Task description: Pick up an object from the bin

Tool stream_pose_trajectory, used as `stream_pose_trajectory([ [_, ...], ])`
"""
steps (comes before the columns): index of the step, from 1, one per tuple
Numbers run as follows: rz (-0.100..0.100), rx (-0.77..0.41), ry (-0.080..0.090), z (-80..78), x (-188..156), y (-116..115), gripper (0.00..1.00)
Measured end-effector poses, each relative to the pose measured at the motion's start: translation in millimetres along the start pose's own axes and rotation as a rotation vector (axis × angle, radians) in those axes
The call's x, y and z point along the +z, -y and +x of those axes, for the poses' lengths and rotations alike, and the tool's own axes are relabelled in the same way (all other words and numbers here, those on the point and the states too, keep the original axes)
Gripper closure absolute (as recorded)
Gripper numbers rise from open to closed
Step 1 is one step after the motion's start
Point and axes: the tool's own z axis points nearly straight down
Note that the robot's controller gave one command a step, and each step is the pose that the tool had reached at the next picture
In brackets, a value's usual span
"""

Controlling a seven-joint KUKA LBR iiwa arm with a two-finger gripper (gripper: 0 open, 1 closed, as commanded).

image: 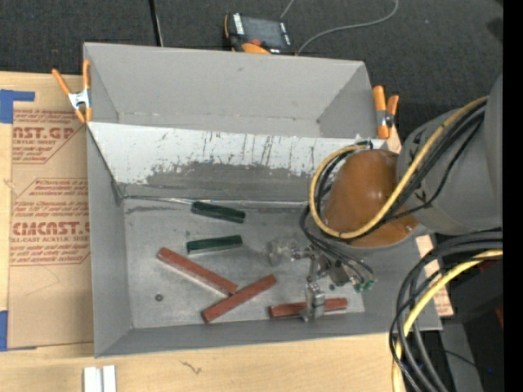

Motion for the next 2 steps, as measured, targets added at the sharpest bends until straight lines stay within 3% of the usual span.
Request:
stream_pose_trajectory([
  [1, 0.002, 0.240, -0.001, -14.3, 8.8, -35.3, 0.00],
  [2, 0.001, 0.239, -0.008, -13.4, 7.4, -35.5, 1.00],
])
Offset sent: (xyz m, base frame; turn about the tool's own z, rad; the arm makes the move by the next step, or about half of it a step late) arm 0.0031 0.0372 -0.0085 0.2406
